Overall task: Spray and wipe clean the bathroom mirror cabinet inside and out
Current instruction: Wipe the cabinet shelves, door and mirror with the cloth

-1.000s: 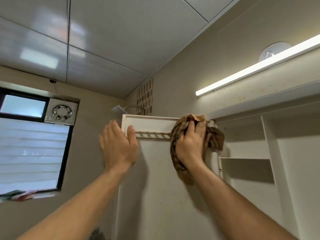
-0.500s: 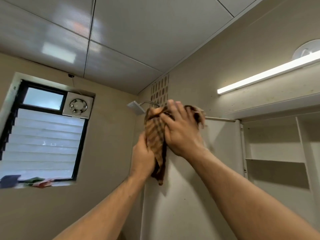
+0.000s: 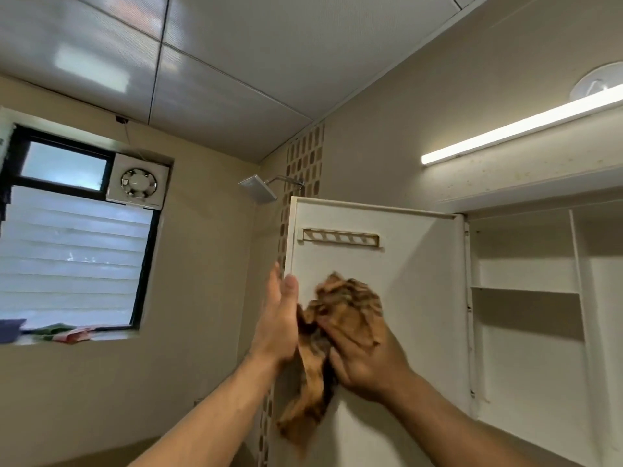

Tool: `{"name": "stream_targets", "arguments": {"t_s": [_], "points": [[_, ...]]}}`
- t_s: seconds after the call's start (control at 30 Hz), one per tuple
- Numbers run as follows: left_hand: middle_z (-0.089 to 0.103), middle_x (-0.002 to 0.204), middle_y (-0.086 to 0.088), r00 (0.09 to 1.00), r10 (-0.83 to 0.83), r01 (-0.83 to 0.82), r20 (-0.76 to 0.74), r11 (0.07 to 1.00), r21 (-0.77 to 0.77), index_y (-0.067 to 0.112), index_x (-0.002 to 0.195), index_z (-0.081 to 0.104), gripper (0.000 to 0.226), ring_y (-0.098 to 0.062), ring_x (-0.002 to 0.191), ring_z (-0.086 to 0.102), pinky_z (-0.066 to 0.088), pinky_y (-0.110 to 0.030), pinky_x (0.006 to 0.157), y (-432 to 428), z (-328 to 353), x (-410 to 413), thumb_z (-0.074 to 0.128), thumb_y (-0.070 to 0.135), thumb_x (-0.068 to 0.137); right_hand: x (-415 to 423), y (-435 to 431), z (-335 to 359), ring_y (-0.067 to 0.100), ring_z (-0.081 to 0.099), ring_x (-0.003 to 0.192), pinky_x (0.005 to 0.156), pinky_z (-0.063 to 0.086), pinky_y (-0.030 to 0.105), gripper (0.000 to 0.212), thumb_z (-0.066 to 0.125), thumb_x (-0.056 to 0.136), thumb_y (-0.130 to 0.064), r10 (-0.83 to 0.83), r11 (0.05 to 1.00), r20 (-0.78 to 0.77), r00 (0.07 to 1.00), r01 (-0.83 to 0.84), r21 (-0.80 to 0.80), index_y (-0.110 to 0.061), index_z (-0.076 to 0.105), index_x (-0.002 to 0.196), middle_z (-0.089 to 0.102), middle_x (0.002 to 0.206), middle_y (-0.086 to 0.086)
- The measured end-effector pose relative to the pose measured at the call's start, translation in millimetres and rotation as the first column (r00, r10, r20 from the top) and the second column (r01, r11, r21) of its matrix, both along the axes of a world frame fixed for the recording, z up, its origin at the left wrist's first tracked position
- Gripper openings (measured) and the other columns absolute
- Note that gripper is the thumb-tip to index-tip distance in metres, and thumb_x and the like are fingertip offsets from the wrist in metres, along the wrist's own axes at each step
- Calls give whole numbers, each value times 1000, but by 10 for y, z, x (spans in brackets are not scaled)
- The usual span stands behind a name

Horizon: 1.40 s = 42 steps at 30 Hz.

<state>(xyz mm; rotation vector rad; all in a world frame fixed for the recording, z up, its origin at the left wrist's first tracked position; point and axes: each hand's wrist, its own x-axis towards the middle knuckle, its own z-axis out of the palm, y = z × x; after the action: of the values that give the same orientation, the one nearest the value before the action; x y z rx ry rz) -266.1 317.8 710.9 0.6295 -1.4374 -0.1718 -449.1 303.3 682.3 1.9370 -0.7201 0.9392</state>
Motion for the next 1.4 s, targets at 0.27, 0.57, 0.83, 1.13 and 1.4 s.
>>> {"name": "stream_targets", "arguments": {"t_s": [0.27,0.57,0.83,1.13,1.4], "points": [[-11,169,-8,752,598,-525,279,798,-295,18,162,5,77,-23,156,-7,6,-50,124,21,-258,-265,34,51,99,-284,37,-1,40,3,158,118,13,67,73,52,85,-49,-260,964,-35,965,262,40,-21,40,152,6,173,15],[6,169,-13,283,796,-499,536,599,-626,13,159,25,73,-31,155,5,10,-67,119,-75,-431,-308,36,49,96,-482,40,365,40,-8,158,123,6,58,84,43,94,-54,-299,951,-8,954,298,77,-22,12,166,-6,172,17],[7,168,-14,253,811,-472,528,580,-664,3,157,22,83,-31,155,8,11,-62,121,-59,-503,-239,42,47,90,-487,22,56,40,0,158,126,6,55,91,54,87,-43,-287,951,150,946,263,160,-20,11,165,1,171,21],[3,169,-13,213,759,-359,615,646,-674,9,160,17,80,-32,155,5,8,-61,122,24,-868,-430,36,55,97,-649,82,-1078,36,3,159,123,22,60,93,55,87,-48,-284,945,39,958,273,179,-22,11,165,3,172,20],[2,169,-14,184,713,-291,677,697,-655,11,160,14,77,-31,156,4,7,-62,121,57,-1118,-488,35,55,100,-799,170,-1627,36,2,159,120,20,52,100,53,87,-59,-385,894,181,905,317,317,-17,8,166,-4,173,15]]}}
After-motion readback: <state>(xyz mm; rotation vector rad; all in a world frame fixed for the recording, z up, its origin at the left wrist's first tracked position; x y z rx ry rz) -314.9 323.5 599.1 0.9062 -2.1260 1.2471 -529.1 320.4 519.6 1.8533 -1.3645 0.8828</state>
